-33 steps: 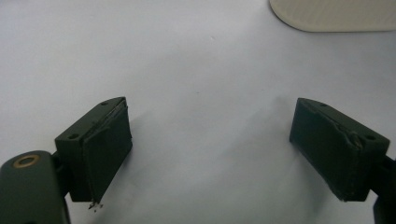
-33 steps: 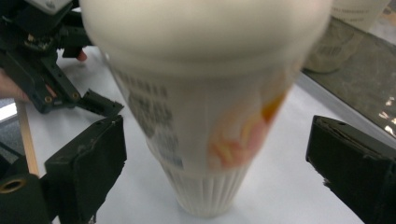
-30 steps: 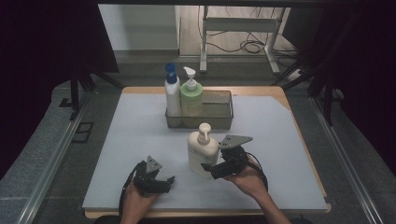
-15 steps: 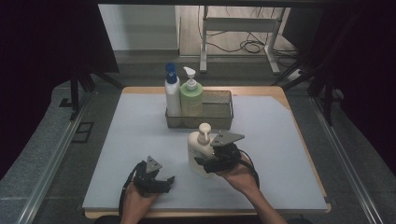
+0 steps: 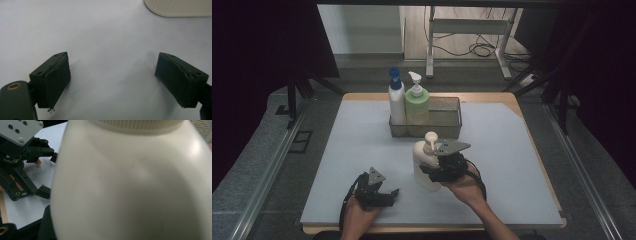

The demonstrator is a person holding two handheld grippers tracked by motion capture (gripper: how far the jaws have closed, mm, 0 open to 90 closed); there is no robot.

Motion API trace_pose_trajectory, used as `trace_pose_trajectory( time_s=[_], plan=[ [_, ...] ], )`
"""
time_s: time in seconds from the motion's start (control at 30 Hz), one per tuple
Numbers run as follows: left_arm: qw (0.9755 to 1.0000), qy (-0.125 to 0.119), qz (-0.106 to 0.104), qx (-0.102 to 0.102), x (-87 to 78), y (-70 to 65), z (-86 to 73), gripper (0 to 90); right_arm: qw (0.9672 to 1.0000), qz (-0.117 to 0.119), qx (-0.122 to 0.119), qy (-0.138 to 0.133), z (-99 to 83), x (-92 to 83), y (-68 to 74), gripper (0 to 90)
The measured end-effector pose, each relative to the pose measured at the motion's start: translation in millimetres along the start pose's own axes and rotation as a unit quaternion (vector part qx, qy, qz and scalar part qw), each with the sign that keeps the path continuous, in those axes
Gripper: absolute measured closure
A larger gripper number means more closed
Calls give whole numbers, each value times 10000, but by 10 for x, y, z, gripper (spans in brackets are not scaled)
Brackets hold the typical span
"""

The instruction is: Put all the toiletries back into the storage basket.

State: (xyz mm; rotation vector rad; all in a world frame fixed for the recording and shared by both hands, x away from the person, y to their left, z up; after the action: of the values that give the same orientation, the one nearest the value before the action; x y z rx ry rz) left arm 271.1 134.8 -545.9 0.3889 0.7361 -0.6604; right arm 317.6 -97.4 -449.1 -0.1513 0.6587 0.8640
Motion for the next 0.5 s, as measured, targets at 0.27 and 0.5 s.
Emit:
trace_pose_trajectory(
  time_s=[0.27, 0.5],
  plan=[
    [10000, 5, -5, 0, -1, 1, 0, 122, 10000, 13, 2, -10, 59, -45, -12, 392],
    [10000, -4, 2, 3, 1, 0, 0, 122, 9999, -103, 6, 7, 100, -127, -87, 394]
  ],
)
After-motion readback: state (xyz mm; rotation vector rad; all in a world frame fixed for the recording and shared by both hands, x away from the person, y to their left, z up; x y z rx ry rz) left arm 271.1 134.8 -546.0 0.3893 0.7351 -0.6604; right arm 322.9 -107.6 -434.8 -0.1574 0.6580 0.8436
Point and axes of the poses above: each handheld gripper's, and its own axes: x roughly forward along the jaws, z roughly out of its top, y roughly to its left, the point moved 3 cm from there along x, roughly forward along the jaws, and after that the axes turned 11 degrees about x, right-handed, at the moved point
